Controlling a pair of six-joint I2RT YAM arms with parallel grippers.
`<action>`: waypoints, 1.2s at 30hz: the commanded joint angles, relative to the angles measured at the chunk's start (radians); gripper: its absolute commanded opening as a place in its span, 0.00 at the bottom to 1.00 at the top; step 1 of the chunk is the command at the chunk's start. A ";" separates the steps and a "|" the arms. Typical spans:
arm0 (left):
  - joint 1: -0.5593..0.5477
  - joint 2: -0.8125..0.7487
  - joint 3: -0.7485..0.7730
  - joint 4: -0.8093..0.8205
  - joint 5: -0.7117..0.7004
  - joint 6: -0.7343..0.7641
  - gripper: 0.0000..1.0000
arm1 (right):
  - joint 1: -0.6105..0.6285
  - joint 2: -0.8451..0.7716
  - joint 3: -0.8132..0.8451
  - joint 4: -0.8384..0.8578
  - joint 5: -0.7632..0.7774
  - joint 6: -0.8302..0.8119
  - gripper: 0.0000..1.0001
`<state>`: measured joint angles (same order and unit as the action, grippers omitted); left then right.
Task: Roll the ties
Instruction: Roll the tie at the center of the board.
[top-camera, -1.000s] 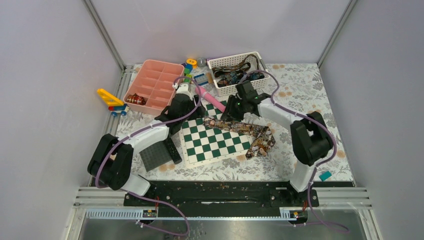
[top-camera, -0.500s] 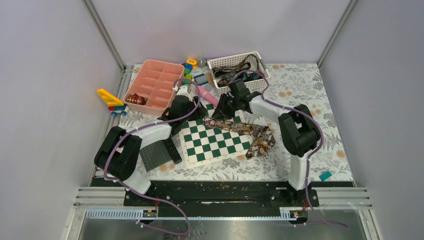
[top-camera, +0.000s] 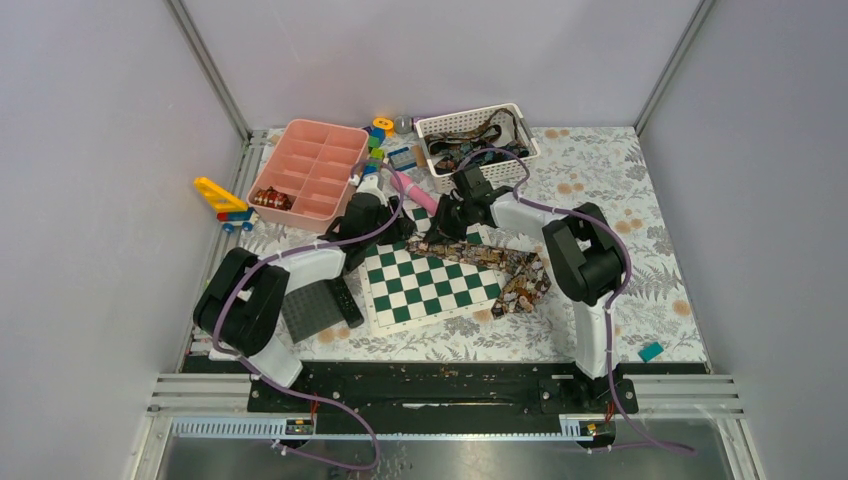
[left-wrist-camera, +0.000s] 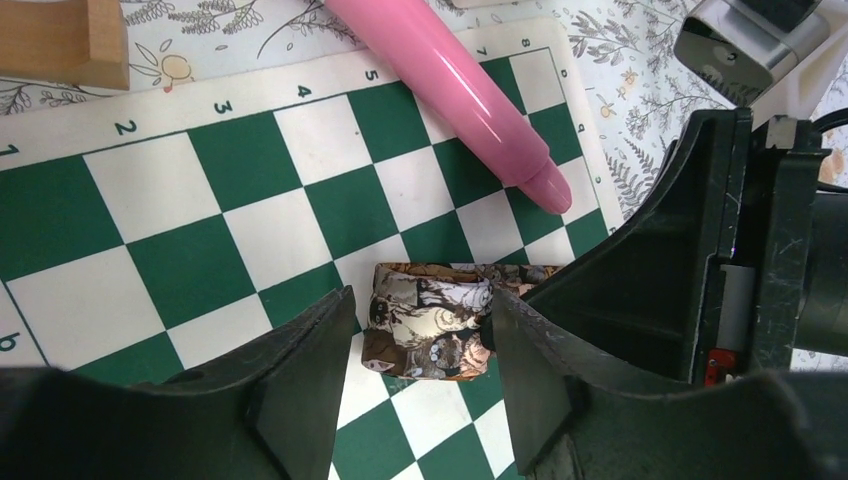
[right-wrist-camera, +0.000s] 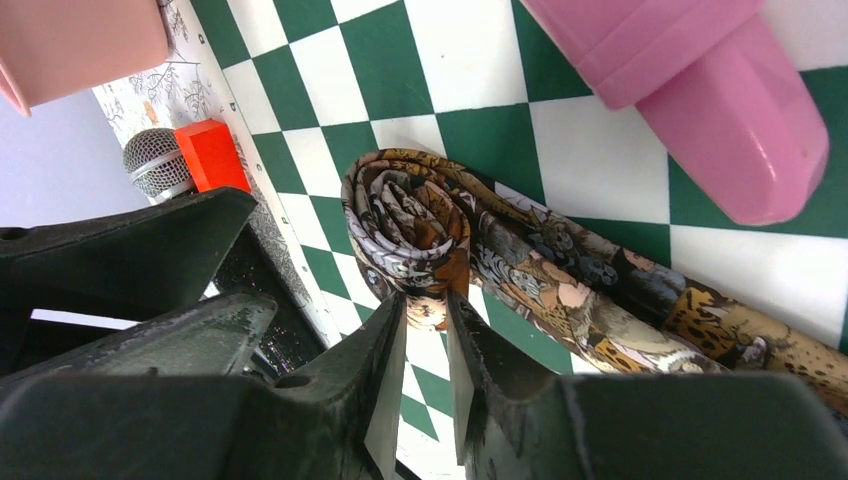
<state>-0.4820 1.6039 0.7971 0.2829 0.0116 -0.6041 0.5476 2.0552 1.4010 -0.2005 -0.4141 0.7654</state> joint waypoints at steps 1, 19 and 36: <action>0.007 0.014 -0.014 0.059 0.019 -0.009 0.54 | 0.021 0.023 0.042 0.001 -0.025 0.009 0.28; 0.007 0.065 -0.021 0.074 0.048 -0.012 0.50 | 0.024 0.037 0.006 -0.006 0.029 0.022 0.24; 0.007 0.053 0.005 0.022 0.032 -0.011 0.47 | 0.025 -0.006 0.022 -0.006 0.027 -0.023 0.32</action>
<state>-0.4820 1.6760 0.7776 0.2909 0.0460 -0.6113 0.5591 2.0808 1.3937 -0.2001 -0.4015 0.7776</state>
